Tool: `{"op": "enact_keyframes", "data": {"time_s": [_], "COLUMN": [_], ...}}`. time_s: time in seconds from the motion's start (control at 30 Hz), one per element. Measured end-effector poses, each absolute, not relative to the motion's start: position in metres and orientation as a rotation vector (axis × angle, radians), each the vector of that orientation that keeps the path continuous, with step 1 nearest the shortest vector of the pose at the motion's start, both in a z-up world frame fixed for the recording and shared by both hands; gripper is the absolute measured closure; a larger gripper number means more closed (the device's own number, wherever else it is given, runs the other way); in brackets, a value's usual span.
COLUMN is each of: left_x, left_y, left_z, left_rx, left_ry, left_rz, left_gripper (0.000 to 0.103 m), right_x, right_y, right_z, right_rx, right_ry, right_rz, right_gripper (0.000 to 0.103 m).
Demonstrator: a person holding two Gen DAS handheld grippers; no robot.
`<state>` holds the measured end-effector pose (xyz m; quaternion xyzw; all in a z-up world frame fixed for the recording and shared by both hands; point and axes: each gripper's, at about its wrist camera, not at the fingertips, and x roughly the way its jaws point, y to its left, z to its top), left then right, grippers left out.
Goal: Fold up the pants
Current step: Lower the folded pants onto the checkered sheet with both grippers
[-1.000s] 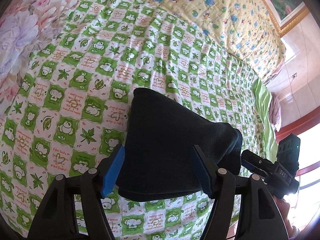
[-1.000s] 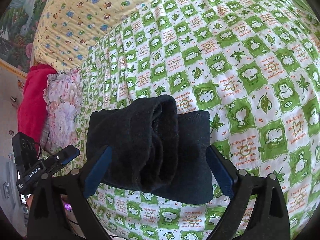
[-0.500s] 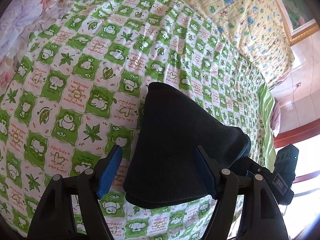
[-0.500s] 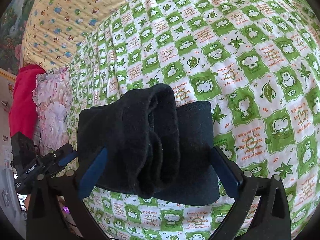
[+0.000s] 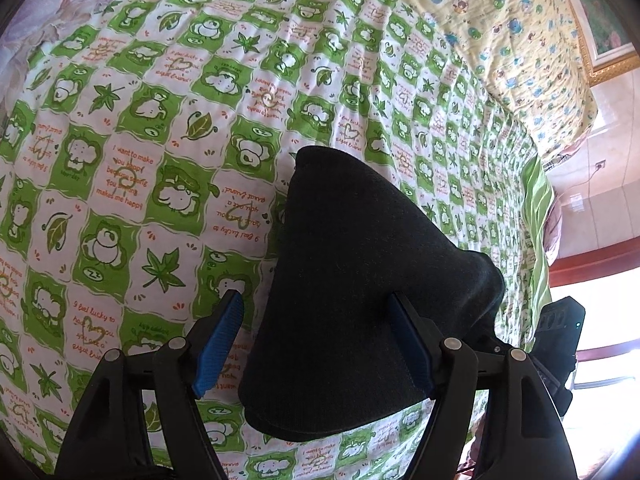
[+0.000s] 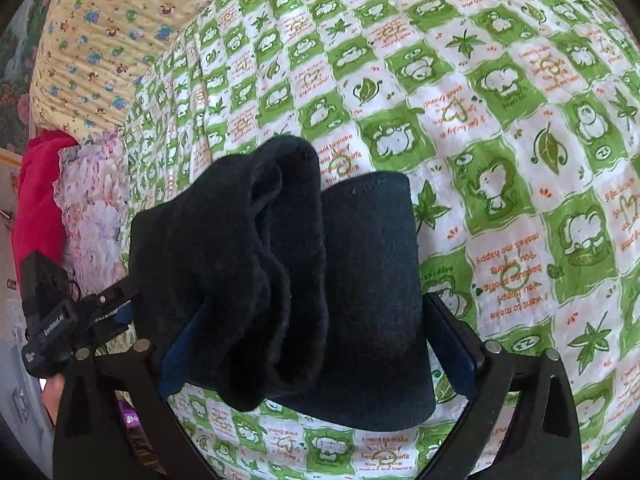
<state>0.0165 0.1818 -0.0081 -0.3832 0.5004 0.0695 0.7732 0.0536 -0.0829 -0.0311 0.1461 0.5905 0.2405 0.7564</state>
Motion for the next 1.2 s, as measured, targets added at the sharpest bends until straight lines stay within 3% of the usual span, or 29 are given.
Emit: {"op": "enact_keyframes", "data": {"time_s": [0.33, 0.53, 0.6, 0.77, 0.97, 1.2], "left_x": [0.032, 0.041, 0.044, 0.043, 0.036, 0.023], "left_y": [0.175, 0.166, 0.162, 0.16, 0.158, 0.155], "left_z": [-0.018, -0.026, -0.03, -0.03, -0.018, 0.014], "left_rx": [-0.849, -0.859, -0.867, -0.897, -0.863, -0.796], "left_ry": [1.109, 1.09, 1.083, 1.038, 1.012, 0.952], "left_rz": [0.117, 0.078, 0.057, 0.024, 0.018, 0.026], "left_gripper": [0.025, 0.026, 0.031, 0.059, 0.071, 0.074], "right_x": [0.058, 0.058, 0.058, 0.056, 0.054, 0.051], "right_y": [-0.106, -0.121, -0.125, -0.13, -0.128, -0.111], "right_z": [-0.041, -0.049, -0.051, -0.052, -0.044, -0.018], "right_rx": [0.404, 0.483, 0.504, 0.531, 0.511, 0.451], "right_ry": [1.285, 1.278, 1.275, 1.263, 1.245, 1.202], "right_rz": [0.59, 0.633, 0.646, 0.678, 0.697, 0.733], "right_gripper": [0.042, 0.046, 0.047, 0.05, 0.054, 0.057]}}
